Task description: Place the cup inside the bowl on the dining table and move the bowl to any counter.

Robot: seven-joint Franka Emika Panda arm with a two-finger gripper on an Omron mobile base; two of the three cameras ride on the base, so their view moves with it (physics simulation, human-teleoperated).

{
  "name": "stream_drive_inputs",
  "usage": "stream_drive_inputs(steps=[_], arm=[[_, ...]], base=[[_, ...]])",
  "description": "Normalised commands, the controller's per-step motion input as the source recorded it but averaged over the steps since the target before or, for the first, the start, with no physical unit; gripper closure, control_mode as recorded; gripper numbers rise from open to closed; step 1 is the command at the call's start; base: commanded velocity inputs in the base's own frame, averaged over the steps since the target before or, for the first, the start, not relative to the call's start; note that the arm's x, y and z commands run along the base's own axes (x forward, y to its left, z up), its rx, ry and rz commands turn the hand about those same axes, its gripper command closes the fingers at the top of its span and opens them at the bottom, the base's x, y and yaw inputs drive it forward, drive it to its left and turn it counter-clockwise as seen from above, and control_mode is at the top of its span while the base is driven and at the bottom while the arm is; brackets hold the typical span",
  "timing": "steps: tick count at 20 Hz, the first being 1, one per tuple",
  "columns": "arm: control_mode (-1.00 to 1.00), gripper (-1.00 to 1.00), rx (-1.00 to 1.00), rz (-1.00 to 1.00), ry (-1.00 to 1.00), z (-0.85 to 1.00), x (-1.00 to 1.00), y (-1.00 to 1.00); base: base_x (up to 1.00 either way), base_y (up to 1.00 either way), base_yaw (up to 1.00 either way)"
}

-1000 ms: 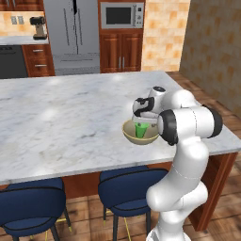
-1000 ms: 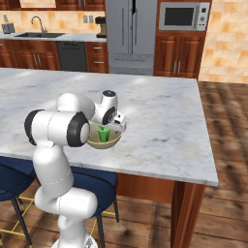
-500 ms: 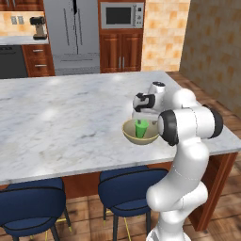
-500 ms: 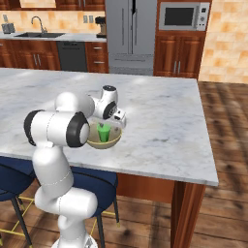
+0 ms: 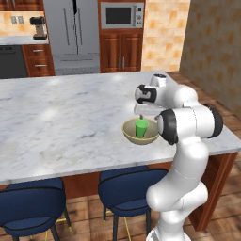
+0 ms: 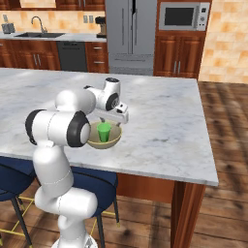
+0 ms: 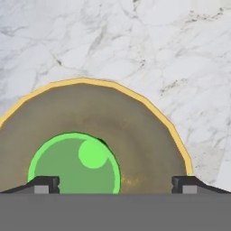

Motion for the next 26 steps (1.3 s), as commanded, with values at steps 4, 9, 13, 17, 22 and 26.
stream_drive_inputs(steps=[4,9,13,17,22,26], arm=[[-1.00,-1.00,0.00,-0.02,0.06,0.06,-0.05,-0.32],[-1.00,-1.00,0.00,-0.01,0.04,0.00,-0.06,-0.42],[-1.00,-1.00,0.03,-0.02,0.01,-0.06,0.00,-0.41],[-1.00,-1.00,0.11,0.00,0.00,-0.02,0.00,-0.12],[-1.00,-1.00,0.14,0.00,0.00,0.00,0.00,0.00],[-1.00,-1.00,0.11,0.00,0.00,-0.02,0.00,0.00]], base=[[0.00,0.00,0.00],[0.00,0.00,0.00],[0.00,0.00,0.00],[0.00,0.00,0.00],[0.00,0.00,0.00],[0.00,0.00,0.00]])
